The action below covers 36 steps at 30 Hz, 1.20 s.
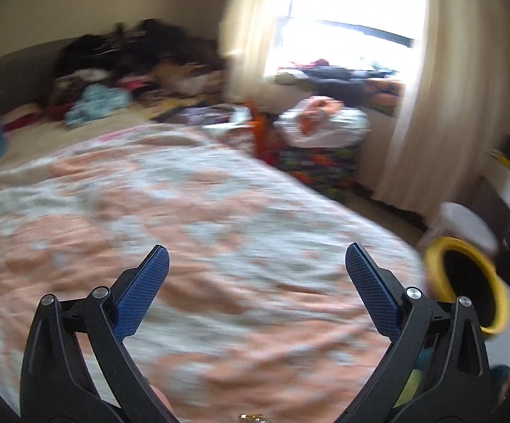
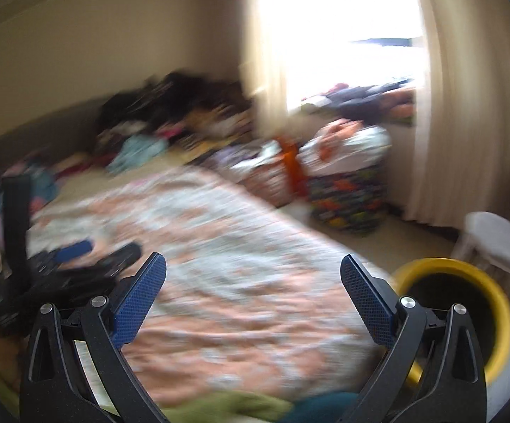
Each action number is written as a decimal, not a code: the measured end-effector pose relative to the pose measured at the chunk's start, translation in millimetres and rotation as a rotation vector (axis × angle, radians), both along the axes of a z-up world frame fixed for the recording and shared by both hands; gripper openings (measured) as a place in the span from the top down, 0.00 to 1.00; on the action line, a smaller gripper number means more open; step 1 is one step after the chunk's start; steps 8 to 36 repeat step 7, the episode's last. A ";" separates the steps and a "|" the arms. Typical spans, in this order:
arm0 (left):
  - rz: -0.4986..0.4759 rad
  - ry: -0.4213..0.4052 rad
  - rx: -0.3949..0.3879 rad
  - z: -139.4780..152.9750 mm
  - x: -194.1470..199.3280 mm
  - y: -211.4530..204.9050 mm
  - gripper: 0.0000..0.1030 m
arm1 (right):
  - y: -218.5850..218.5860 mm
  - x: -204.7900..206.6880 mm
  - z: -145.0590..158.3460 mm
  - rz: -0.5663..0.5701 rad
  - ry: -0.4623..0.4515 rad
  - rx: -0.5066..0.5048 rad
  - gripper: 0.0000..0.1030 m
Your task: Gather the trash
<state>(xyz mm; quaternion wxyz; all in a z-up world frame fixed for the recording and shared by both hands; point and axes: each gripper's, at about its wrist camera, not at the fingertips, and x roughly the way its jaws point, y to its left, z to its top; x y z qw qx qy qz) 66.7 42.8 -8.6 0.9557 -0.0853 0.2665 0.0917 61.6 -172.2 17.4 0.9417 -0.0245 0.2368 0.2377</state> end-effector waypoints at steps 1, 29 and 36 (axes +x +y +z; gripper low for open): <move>0.087 0.048 0.014 -5.8 1.7 30.2 0.11 | 36.6 9.2 -6.1 0.098 0.081 -0.017 0.06; 0.493 0.263 0.041 -53.9 -4.1 188.9 0.11 | 233.9 35.4 -71.3 0.416 0.438 -0.150 0.06; 0.493 0.263 0.041 -53.9 -4.1 188.9 0.11 | 233.9 35.4 -71.3 0.416 0.438 -0.150 0.06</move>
